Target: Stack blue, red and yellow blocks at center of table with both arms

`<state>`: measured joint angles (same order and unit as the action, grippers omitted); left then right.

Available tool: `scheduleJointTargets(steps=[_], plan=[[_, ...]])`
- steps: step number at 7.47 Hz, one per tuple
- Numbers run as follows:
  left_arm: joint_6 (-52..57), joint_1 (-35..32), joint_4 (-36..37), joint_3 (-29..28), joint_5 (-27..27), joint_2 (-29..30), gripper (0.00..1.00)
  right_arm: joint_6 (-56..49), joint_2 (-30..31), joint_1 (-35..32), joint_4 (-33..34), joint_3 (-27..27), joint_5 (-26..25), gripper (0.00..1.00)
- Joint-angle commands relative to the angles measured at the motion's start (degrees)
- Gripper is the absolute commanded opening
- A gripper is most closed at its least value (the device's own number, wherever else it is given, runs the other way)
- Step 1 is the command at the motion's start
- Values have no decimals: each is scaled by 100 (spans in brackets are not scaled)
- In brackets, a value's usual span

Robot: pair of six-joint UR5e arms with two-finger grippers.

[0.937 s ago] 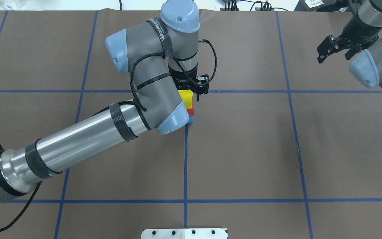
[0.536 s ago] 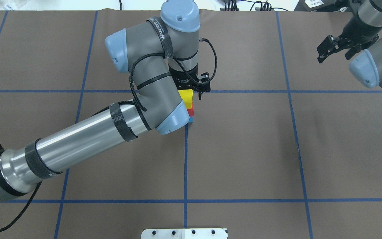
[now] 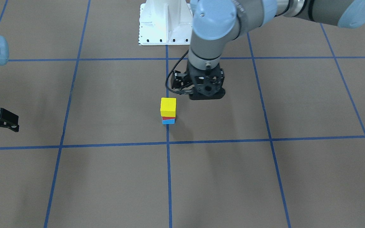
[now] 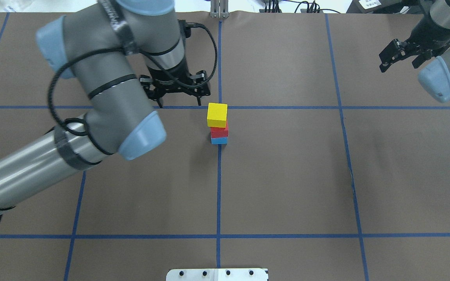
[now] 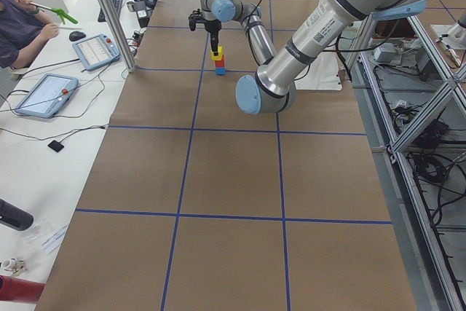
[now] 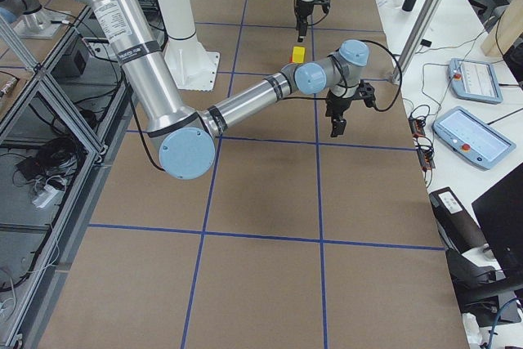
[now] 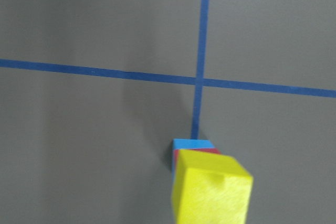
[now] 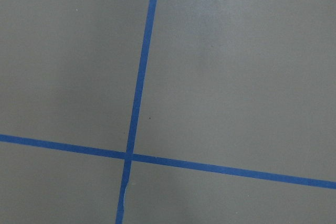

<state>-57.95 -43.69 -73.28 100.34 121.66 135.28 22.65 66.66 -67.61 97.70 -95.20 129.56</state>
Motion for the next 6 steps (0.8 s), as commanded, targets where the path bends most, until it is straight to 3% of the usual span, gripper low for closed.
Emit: scheduleJointTargets(steps=[1, 2, 3, 4, 6], plan=[[1465, -803, 7, 1834, 16, -2373, 100, 3, 23, -68, -6, -78, -62, 99], [1845, -1374, -377, 2040, 16, -3236, 100, -23, 49, -24, -6, 9, -123, 100], [3058, -2128, -894, 1886, 59, -4115, 100, -32, 84, -146, -6, 132, -394, 99], [4975, -2970, -1238, 1414, 95, -4628, 100, -93, 171, -452, 3, 142, -396, 99], [7097, -4169, -1495, 230, 655, -4915, 100, -923, 574, -1084, 12, 142, -92, 99]])
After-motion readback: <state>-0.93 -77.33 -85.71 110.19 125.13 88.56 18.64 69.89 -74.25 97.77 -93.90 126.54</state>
